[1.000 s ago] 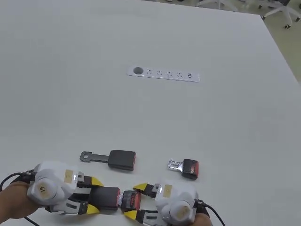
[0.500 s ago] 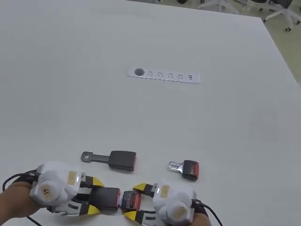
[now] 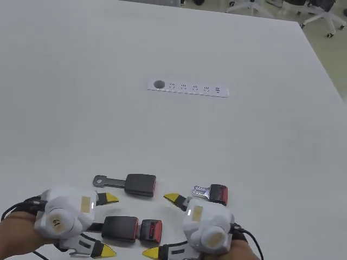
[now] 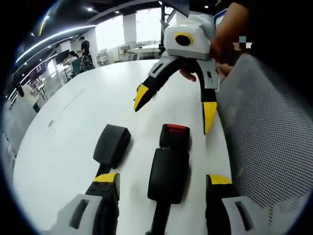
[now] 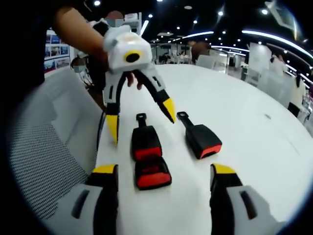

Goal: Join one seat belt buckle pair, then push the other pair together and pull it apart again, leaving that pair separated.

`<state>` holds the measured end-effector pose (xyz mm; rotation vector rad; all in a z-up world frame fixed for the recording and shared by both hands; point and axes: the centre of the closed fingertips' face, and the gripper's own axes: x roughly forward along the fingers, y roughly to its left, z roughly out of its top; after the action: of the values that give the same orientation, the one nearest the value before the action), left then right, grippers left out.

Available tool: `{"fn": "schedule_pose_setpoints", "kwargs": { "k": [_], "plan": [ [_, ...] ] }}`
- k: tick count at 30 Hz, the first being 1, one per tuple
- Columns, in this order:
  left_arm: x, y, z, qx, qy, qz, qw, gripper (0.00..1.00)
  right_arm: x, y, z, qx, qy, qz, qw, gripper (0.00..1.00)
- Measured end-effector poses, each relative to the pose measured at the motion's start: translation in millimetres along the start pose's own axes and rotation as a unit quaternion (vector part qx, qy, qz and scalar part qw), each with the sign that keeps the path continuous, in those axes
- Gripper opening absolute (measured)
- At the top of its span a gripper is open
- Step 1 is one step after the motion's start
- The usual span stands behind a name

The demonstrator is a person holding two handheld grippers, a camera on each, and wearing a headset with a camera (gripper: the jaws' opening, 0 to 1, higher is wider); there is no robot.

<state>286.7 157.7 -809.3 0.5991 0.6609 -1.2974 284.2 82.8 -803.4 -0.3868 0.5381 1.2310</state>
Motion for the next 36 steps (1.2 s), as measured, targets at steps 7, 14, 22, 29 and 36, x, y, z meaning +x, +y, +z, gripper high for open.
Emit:
{"fn": "schedule_pose_setpoints", "kwargs": {
  "k": [7,14,22,29,36],
  "plan": [
    [-11.5,28.0,13.2,-0.008,-0.012,0.028,0.9995,0.79,-43.5,-40.4,-31.4,0.022,0.022,-0.037,0.9988,0.77],
    [-7.6,61.9,21.9,0.003,-0.007,0.039,0.9992,0.78,-71.0,-75.1,-50.3,0.034,0.037,-0.050,0.9975,0.77],
    [12.7,78.9,27.3,0.007,0.009,0.022,0.9997,0.77,-81.6,-100.9,-70.4,0.043,0.058,-0.045,0.9964,0.76],
    [27.4,78.3,22.5,0.008,0.026,-0.001,0.9996,0.74,-78.7,-106.5,-91.5,0.047,0.081,-0.032,0.9951,0.69],
    [41.0,85.7,0.4,0.029,0.057,-0.007,0.9979,0.63,-74.9,-106.2,-98.2,0.053,0.087,-0.015,0.9947,0.64]
  ]
}}
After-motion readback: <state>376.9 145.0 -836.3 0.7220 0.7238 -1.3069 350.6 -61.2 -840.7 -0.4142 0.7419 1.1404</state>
